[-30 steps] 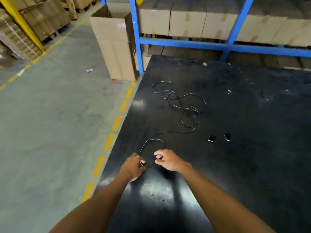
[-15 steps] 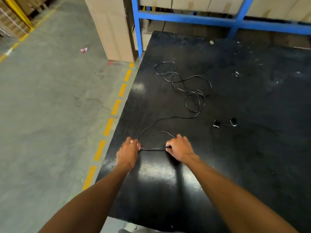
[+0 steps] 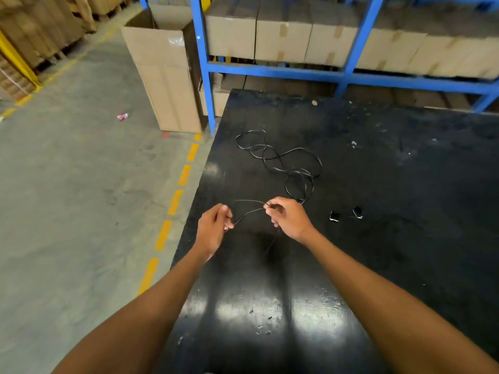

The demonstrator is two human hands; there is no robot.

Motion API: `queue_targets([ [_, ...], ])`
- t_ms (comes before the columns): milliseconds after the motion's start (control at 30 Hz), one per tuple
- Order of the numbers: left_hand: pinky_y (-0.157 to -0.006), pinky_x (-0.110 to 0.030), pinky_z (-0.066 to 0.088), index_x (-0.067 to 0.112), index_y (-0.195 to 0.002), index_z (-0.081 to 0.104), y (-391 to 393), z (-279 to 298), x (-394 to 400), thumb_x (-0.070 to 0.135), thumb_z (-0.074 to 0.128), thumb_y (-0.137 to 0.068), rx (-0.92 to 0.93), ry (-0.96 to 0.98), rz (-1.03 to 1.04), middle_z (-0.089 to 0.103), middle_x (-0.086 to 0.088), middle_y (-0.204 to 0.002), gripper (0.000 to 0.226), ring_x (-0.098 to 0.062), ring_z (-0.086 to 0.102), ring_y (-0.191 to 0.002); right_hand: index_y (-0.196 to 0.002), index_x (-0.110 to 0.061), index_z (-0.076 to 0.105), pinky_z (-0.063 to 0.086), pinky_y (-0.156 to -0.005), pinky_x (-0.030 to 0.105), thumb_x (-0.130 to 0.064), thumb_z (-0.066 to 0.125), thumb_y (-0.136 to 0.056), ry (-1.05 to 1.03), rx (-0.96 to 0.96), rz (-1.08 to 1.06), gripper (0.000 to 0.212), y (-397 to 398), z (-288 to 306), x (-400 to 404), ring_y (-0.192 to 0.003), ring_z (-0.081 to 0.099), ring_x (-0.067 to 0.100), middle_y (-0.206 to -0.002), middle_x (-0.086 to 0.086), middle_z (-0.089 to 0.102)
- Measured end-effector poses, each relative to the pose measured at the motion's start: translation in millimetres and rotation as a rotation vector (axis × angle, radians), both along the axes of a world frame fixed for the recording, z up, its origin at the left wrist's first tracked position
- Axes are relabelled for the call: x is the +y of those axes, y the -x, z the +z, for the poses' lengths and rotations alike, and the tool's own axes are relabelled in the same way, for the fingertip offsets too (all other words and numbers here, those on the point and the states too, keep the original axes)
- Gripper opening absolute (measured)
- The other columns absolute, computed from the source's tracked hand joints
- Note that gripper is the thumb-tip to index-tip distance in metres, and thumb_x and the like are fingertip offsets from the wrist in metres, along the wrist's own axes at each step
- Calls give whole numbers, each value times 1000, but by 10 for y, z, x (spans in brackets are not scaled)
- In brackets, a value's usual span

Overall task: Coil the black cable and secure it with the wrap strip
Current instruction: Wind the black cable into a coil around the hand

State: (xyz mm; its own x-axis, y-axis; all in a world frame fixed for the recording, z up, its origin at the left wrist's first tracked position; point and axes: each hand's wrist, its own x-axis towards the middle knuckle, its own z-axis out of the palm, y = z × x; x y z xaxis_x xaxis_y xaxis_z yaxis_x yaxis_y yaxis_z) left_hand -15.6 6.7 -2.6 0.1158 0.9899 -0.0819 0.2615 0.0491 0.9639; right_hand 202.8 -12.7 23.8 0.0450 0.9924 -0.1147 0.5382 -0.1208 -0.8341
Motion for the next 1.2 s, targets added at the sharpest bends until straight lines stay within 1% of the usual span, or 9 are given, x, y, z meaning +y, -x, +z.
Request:
queue_targets([
  [167, -62, -31, 55, 11, -79, 63, -29, 385, 256, 18, 38, -101, -401, 336, 58, 56, 3, -53, 34, -20, 53, -61, -96, -3, 60, 50, -57, 30, -4, 58, -96, 5, 151, -117, 3, -75, 99, -30, -51, 55, 20, -65, 7, 60],
  [300, -53, -29, 50, 15, -80, 61, -79, 819, 341, 39, 38, -102, -341, 507, -290, 49, 3, -57, 39, -15, 49, -50, -93, -1, 56, 50, -54, 24, -1, 62, -93, -16, 212, -76, 6, -65, 360, -6, -55, 59, 15, -73, 14, 68],
  [400, -50, -23, 37, 17, -79, 52, -162, 1123, 408, 32, 35, -103, -316, 496, -418, 38, 6, -54, 33, -11, 37, -47, -95, 2, 61, 47, -52, 18, -6, 64, -93, -56, 241, -66, 9, -31, 538, 45, -54, 58, 11, -74, 14, 70],
  [567, -53, -26, 34, 8, -97, 62, -155, 1408, 477, 11, 36, -97, -645, 464, -322, 41, 1, -57, 26, -13, 36, -51, -101, 8, 67, 42, -49, 12, -6, 59, -96, -78, 348, -73, 17, 36, 599, 6, -60, 54, 19, -77, 16, 66],
  [667, -56, -29, 38, 9, -100, 63, -89, 1487, 475, 19, 39, -96, -497, 523, -392, 45, 0, -57, 26, -15, 40, -51, -102, 2, 60, 45, -51, 17, -3, 62, -94, -85, 373, -98, 10, 97, 645, 27, -65, 60, 20, -75, 14, 66],
  [800, -46, -22, 34, 15, -84, 60, -73, 1680, 493, 34, 41, -101, -245, 547, -497, 36, 4, -56, 33, -12, 32, -48, -92, -12, 42, 47, -54, 20, -5, 68, -90, -108, 408, -36, 27, 210, 718, 85, -58, 63, 12, -73, 14, 71],
  [1000, -46, -24, 43, 7, -104, 62, -44, 1797, 522, 11, 35, -99, -509, 421, -352, 44, 2, -50, 28, -13, 42, -42, -123, -12, 46, 54, -92, 39, -33, 51, -101, 115, 702, -54, 30, 371, 591, 36, -97, 74, 24, -105, 8, 78],
  [1100, -48, -25, 48, 8, -103, 60, 20, 1845, 564, 7, 33, -95, -615, 389, -297, 51, 0, -53, 28, -14, 48, -43, -127, -30, 52, 46, -99, 37, -45, 61, -89, 243, 579, 179, 42, 448, 522, -22, -113, 67, 12, -114, -3, 76],
  [1200, -47, -23, 45, 15, -85, 50, 64, 1915, 580, 4, 29, -89, -590, 360, -250, 50, 1, -55, 24, -13, 38, -43, -106, -35, 68, 44, -88, 27, -44, 57, -94, 220, 385, 383, 19, 519, 578, -50, -103, 68, 10, -97, -6, 77],
])
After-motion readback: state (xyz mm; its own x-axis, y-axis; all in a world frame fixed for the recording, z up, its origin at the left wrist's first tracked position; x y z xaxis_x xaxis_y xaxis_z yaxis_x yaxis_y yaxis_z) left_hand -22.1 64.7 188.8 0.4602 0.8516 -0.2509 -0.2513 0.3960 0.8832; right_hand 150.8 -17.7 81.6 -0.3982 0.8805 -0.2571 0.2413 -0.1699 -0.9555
